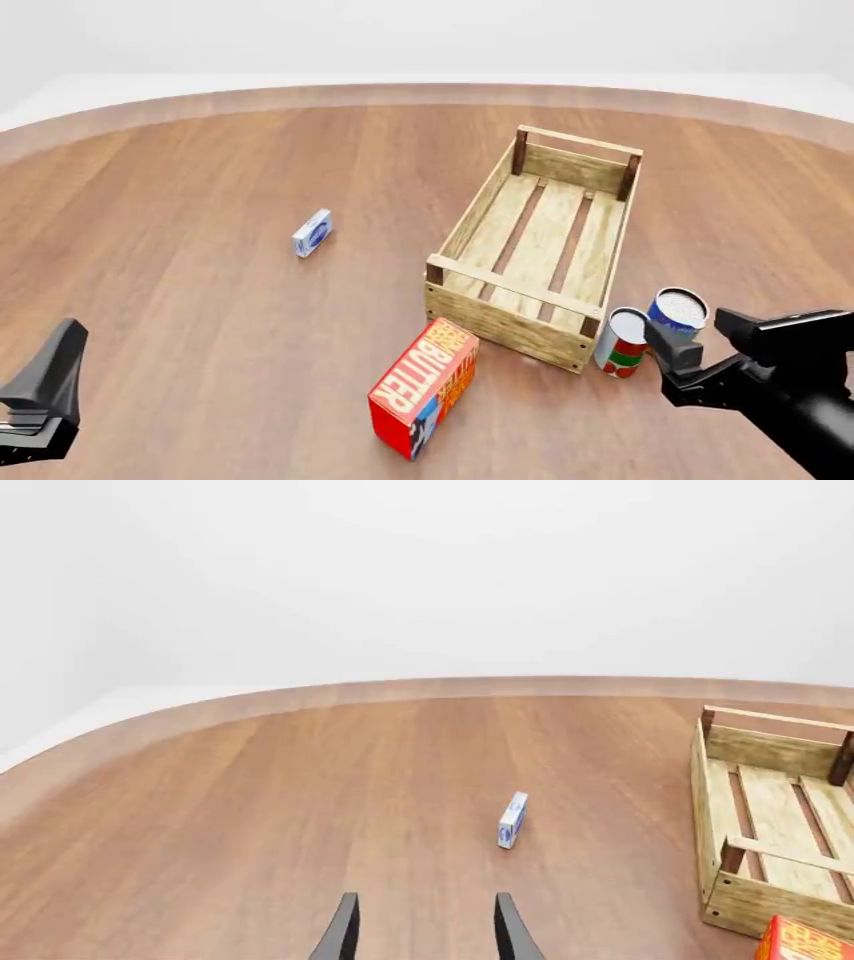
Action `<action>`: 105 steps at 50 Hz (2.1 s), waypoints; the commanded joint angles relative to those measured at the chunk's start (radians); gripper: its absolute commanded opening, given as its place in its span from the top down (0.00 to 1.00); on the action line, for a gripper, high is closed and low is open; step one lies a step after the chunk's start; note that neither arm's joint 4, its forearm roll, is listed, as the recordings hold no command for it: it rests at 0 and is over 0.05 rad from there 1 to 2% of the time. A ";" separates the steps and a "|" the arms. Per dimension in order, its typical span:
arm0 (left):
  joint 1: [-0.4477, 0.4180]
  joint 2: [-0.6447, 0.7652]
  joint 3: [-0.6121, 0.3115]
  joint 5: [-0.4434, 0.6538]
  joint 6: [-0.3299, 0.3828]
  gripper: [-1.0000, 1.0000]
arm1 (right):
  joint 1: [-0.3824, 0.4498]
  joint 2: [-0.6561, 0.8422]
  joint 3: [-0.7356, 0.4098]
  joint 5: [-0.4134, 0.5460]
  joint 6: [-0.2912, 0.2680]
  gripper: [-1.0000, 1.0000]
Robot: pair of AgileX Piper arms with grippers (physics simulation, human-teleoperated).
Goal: Pick up the tomato sauce, and put it in the wooden tray.
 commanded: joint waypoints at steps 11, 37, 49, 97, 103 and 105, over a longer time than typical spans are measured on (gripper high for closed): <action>0.000 0.000 0.000 0.000 0.000 0.00 | -0.002 0.080 0.017 -0.084 0.008 0.00; 0.000 0.000 0.000 0.000 0.000 0.00 | 0.002 0.176 0.012 -0.161 0.014 0.00; 0.000 0.000 0.000 0.000 0.000 0.00 | 0.003 0.218 0.007 -0.187 0.014 0.00; 0.000 0.000 0.000 0.000 0.000 0.00 | 0.009 0.518 0.006 -0.430 0.030 0.00; 0.000 0.000 0.000 0.000 0.000 0.00 | 0.008 0.538 0.008 -0.448 0.031 0.00; 0.000 0.000 0.000 0.000 0.000 0.00 | 0.008 0.544 0.008 -0.452 0.031 0.00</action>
